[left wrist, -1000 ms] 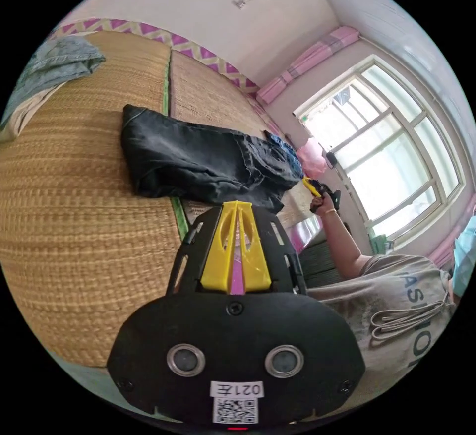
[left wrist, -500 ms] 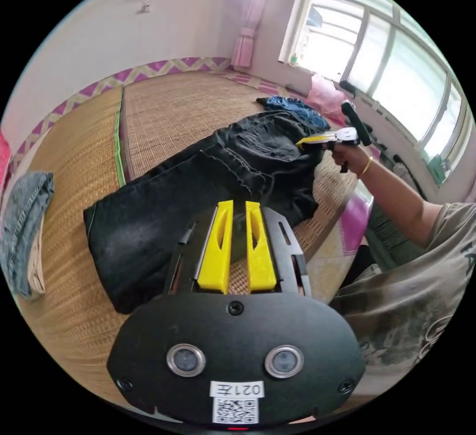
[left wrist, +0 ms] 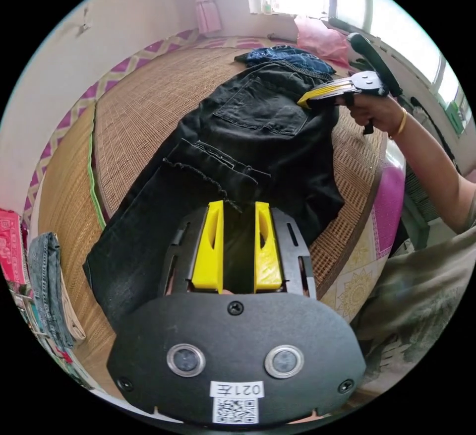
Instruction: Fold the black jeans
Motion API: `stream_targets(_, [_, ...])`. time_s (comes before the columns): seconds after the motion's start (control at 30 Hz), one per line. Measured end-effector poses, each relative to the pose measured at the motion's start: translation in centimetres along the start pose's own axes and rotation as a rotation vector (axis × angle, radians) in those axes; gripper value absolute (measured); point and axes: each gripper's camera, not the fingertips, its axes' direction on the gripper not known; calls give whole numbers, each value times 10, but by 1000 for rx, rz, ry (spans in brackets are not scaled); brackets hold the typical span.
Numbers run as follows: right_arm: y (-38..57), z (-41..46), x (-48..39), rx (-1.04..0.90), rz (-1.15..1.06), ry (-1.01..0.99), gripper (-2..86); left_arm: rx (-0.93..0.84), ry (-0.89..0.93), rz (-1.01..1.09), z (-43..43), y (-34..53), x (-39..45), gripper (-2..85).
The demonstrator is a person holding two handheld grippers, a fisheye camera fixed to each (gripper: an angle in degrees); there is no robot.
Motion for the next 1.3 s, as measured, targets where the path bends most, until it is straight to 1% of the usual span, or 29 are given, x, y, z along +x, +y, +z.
stream_targets(0.07, [3, 5, -3, -5, -3, -7, -6, 16, 60, -41, 3, 16, -22, 68])
stream_targets(0.17, [7, 11, -8, -10, 0, -11, -6, 101, 179, -146, -4, 54, -71, 32])
stream_targets(0.2, [8, 12, -8, -10, 1, -14, -6, 153, 256, -197, -12, 75, -97, 24])
stream_targets(0.23, [10, 14, -9, -9, 5, -20, -6, 208, 295, -255, -23, 100, -122, 17])
stream_targets(0.27, [12, 16, -9, -8, 10, -29, -6, 236, 295, -285, -31, 113, -134, 13])
stream_targets(0.37, [15, 20, -12, -9, 14, -41, -6, 397, 251, -411, -88, 198, -192, 2])
stream_targets(0.43, [16, 23, -14, -12, 15, -43, -6, 531, 182, -524, -144, 290, -241, -3])
stream_targets(0.47, [17, 24, -16, -13, 17, -44, -6, 558, 154, -555, -158, 315, -253, -3])
stream_targets(0.53, [18, 26, -20, -13, 19, -40, -6, 614, 2, -676, -201, 419, -297, -5])
stream_targets(0.57, [19, 28, -23, -10, 21, -35, -6, 611, -23, -711, -207, 445, -309, -5])
stream_targets(0.6, [20, 29, -24, -8, 21, -32, -6, 599, -72, -785, -213, 496, -332, -5])
stream_targets(0.63, [21, 30, -28, -5, 24, -27, -6, 578, -123, -873, -212, 546, -353, -5])
stream_targets(0.67, [21, 31, -31, -4, 29, -23, -6, 562, -139, -917, -208, 571, -363, -5])
stream_targets(0.7, [21, 32, -32, -4, 31, -21, -6, 522, -156, -997, -193, 619, -383, -5])
stream_targets(0.73, [20, 33, -35, -7, 35, -17, -6, 485, -135, -1087, -172, 665, -401, -5])
stream_targets(0.8, [19, 35, -39, -12, 46, -18, -6, 424, -65, -1200, -133, 724, -421, -4])
stream_targets(0.83, [18, 36, -41, -15, 52, -22, -6, 449, 10, -1268, -114, 759, -429, -2])
stream_targets(0.87, [16, 37, -43, -19, 57, -26, -6, 497, 75, -1294, -108, 775, -433, -2])
stream_targets(0.9, [15, 37, -44, -22, 60, -28, -7, 617, 166, -1307, -104, 801, -437, 0])
stream_targets(0.93, [13, 38, -47, -29, 62, -30, -7, 687, 206, -1313, -101, 818, -438, 2])
stream_targets(1.0, [9, 40, -52, -36, 65, -30, -7, 695, 243, -1332, -94, 830, -439, 5])
stream_targets(1.1, [4, 42, -65, -39, 54, -21, -8, 762, 220, -1330, -98, 837, -428, 2])
stream_targets(1.17, [0, 42, -71, -36, 45, -34, -9, 818, 138, -1308, -113, 832, -414, -5])
stream_targets(1.23, [-6, 39, -78, -50, -4, -43, -9, 886, -40, -1281, -143, 816, -391, -7])
stream_targets(1.27, [-13, 31, -84, -45, -56, -78, -8, 890, -80, -1249, -150, 806, -386, -7])
stream_targets(1.3, [-16, 22, -88, -12, -97, -108, -8, 871, -130, -1154, -163, 780, -378, -6])
